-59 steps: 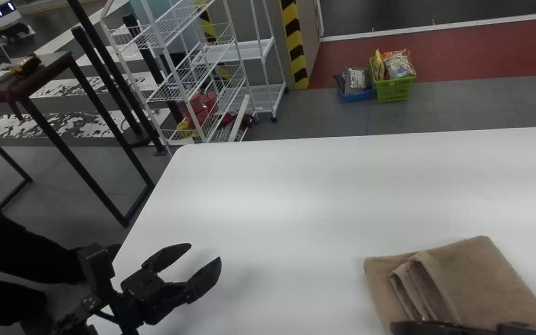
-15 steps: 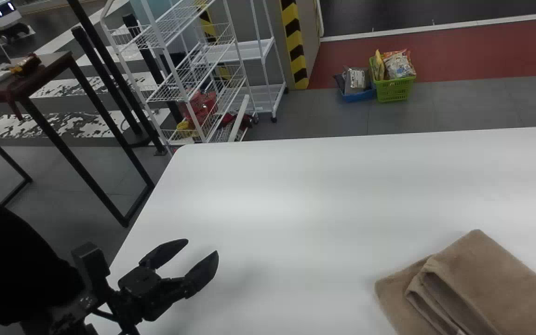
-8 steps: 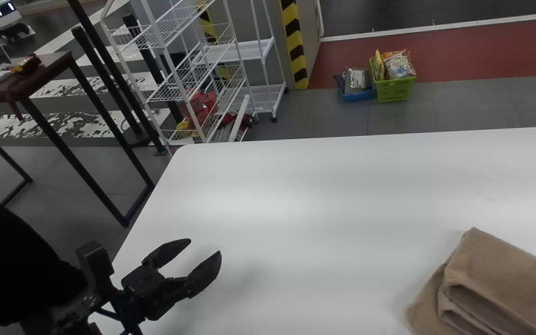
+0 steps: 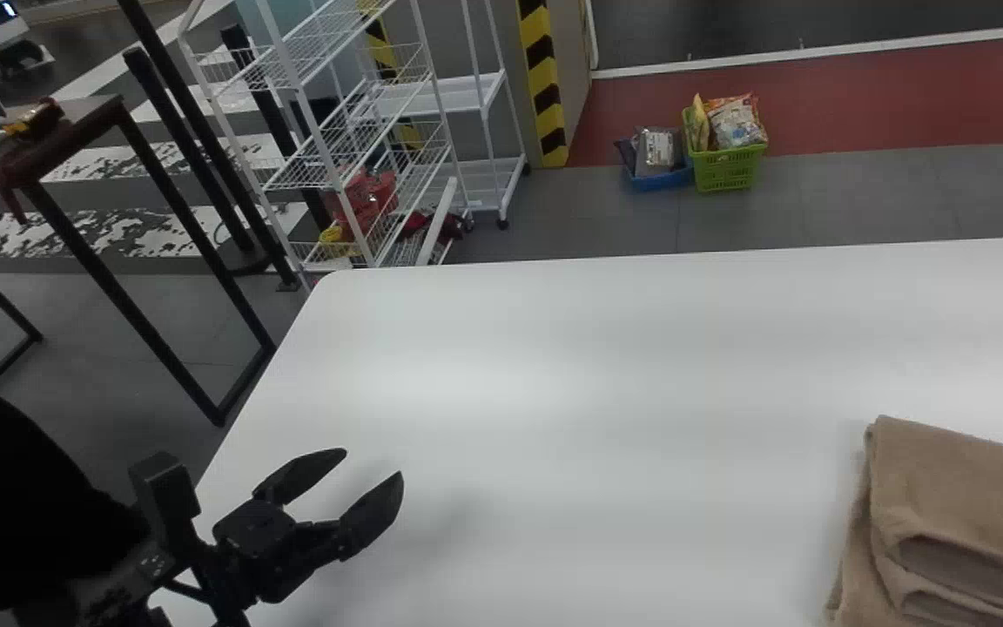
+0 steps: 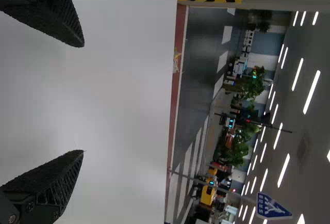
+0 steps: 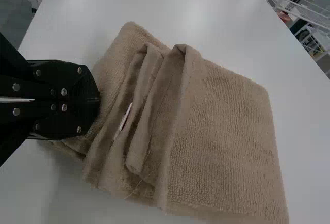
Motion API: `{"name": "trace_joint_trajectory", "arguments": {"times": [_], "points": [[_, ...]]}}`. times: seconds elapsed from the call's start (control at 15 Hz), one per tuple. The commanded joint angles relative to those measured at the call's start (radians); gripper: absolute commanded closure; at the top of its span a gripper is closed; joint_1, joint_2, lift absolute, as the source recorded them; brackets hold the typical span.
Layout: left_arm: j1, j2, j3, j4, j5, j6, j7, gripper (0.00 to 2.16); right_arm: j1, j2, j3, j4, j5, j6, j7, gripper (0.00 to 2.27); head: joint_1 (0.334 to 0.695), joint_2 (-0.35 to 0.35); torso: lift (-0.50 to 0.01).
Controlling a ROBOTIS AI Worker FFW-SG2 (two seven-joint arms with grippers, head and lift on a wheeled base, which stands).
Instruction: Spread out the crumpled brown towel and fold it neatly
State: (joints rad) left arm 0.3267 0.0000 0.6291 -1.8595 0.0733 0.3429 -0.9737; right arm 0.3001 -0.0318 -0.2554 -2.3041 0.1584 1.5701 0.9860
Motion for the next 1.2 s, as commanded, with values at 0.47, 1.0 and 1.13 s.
{"name": "trace_joint_trajectory", "arguments": {"times": [0.47, 1.0, 1.13], "points": [[-0.002, -0.003, -0.016, 0.002, -0.012, 0.0, 0.01, 0.07, -0.033, -0.033, -0.193, 0.041, 0.013, 0.002, 0.0, 2.25, 0.695, 0.157, -0.128], [-0.002, -0.003, -0.012, 0.008, -0.015, -0.003, 0.012, 0.07, -0.032, -0.025, -0.257, -0.143, -0.008, 0.002, 0.214, 0.16, 0.695, 0.142, -0.128], [-0.002, -0.003, -0.014, 0.005, -0.015, -0.003, 0.009, 0.07, -0.035, -0.025, -0.239, -0.141, 0.033, 0.002, 0.214, 0.14, 0.695, 0.144, -0.128]]}}
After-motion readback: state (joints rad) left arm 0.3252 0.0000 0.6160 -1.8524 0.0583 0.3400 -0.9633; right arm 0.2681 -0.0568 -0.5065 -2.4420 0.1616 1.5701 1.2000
